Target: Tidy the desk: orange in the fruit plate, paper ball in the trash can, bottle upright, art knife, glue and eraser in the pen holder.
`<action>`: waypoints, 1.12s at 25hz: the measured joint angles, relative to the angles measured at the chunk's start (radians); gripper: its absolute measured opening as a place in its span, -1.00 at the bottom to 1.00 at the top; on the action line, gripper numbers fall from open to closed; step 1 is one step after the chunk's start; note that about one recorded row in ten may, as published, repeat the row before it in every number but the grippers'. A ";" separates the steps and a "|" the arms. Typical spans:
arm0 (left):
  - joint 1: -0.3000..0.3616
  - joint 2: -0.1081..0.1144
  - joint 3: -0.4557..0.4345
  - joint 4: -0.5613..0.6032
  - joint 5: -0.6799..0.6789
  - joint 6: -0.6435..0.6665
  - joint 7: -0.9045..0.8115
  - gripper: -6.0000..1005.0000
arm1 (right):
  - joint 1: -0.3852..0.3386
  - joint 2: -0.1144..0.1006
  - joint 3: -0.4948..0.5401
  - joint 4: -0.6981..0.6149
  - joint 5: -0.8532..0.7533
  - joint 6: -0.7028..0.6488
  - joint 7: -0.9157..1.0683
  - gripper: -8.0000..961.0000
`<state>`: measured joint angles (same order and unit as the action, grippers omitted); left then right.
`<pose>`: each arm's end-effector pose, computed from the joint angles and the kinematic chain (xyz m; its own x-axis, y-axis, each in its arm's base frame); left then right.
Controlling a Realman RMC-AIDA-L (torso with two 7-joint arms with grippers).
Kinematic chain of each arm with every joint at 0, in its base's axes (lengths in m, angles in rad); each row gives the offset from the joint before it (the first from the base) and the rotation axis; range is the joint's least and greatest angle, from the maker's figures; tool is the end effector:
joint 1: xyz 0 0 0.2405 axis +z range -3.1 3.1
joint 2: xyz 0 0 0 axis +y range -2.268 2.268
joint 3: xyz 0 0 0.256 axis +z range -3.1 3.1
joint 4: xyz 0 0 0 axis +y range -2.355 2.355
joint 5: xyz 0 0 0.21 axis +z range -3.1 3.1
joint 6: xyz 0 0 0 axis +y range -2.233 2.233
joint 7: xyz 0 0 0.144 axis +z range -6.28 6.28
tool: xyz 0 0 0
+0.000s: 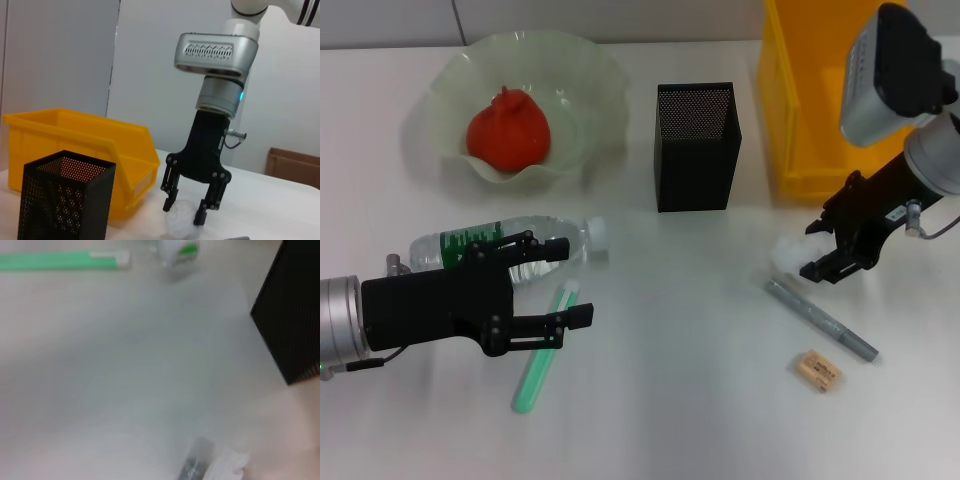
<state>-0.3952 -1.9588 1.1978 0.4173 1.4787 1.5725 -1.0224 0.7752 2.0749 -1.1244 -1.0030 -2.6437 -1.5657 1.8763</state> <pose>-0.2887 0.2751 -0.0177 0.7952 0.2075 0.5698 0.3186 -0.9425 -0.1013 0.2026 0.3786 -0.0023 0.8940 -0.2605 0.3646 -0.2061 -0.9615 -0.1817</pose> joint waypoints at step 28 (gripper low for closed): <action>-0.020 -0.006 -0.004 0.008 0.000 -0.002 0.010 0.68 | -0.284 -0.028 0.529 0.459 0.877 -0.046 -0.779 0.12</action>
<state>-0.4155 -1.9651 1.1934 0.4250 1.4788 1.5706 -1.0122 0.4913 2.0465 -0.5959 -0.5441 -1.7665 -1.6114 1.0977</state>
